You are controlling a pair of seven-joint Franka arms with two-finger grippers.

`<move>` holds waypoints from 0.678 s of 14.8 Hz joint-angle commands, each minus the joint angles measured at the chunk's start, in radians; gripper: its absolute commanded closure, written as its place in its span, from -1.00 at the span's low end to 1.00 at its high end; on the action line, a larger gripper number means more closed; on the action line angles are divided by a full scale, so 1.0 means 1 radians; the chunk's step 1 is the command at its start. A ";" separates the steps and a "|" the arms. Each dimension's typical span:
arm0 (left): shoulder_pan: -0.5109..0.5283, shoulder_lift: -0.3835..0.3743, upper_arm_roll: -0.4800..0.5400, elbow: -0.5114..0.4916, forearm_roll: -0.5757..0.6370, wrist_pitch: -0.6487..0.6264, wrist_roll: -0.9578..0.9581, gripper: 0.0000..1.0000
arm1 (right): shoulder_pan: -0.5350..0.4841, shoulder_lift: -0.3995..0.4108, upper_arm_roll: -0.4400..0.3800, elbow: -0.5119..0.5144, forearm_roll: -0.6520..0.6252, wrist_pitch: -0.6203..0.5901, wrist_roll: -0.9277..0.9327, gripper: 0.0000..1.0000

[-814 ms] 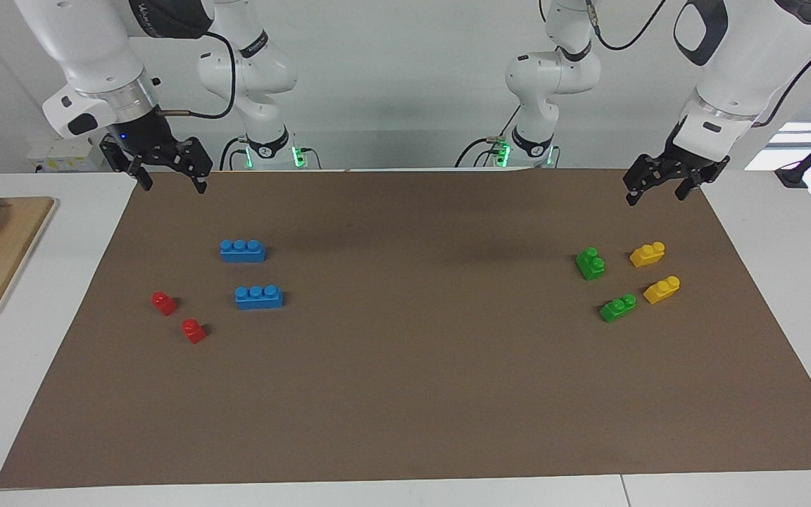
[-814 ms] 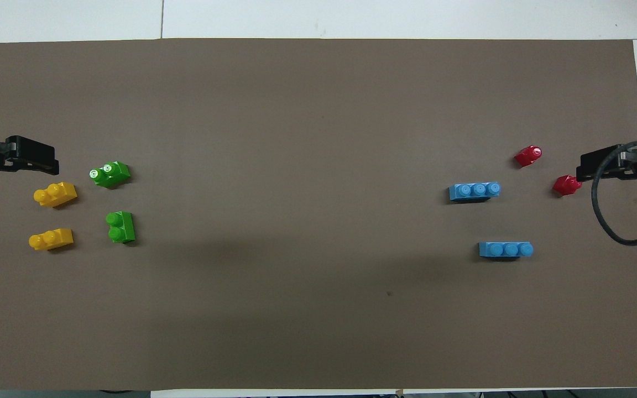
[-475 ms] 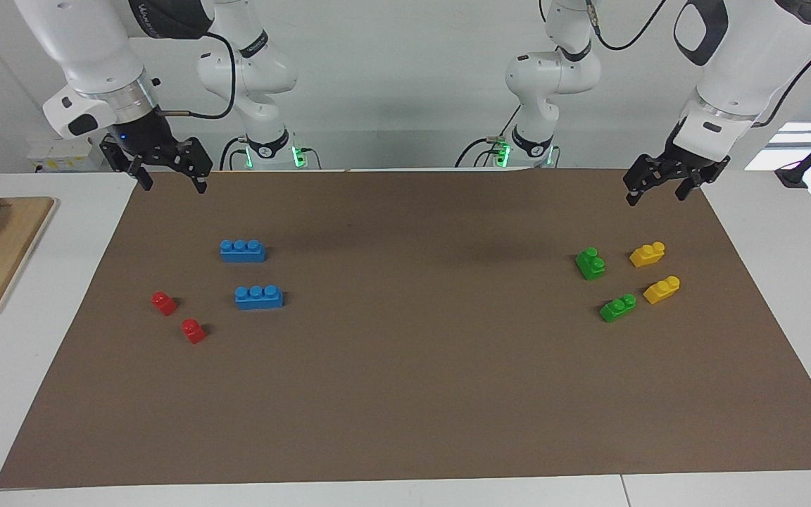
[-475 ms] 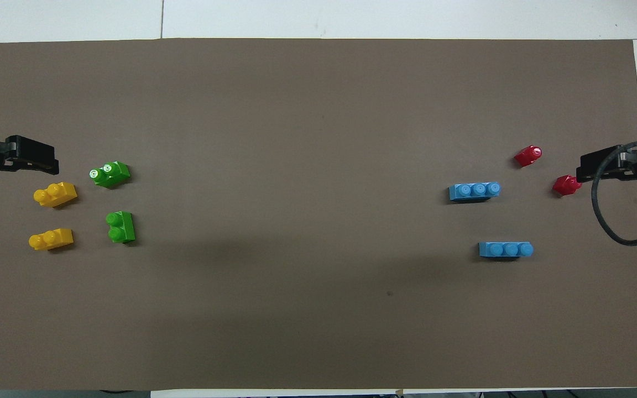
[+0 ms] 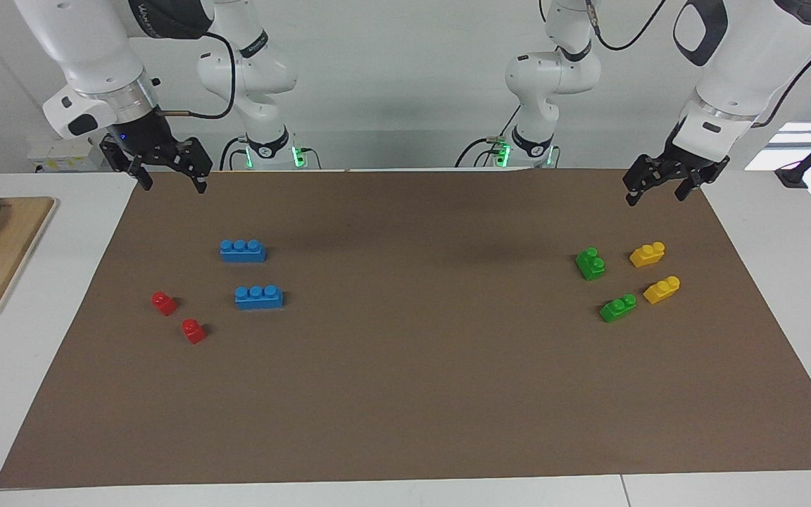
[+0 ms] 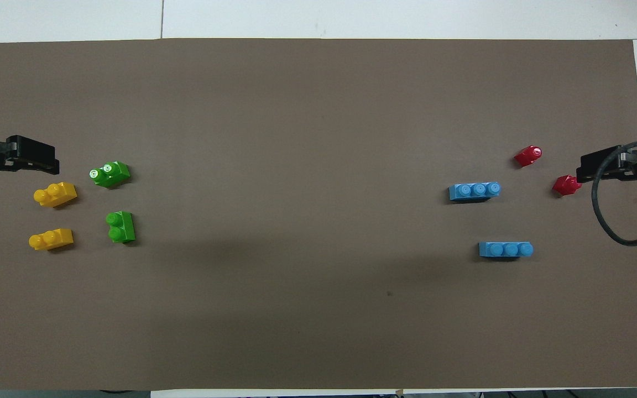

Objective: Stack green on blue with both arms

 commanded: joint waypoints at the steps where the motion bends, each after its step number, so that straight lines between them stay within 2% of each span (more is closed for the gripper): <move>1: -0.002 -0.026 0.003 -0.026 0.005 0.016 -0.001 -1.00 | -0.007 -0.024 0.002 -0.022 -0.010 -0.011 -0.012 -1.00; 10: 0.005 -0.034 0.006 -0.057 0.005 0.034 -0.001 -1.00 | -0.007 -0.024 0.002 -0.022 -0.010 -0.011 -0.012 -1.00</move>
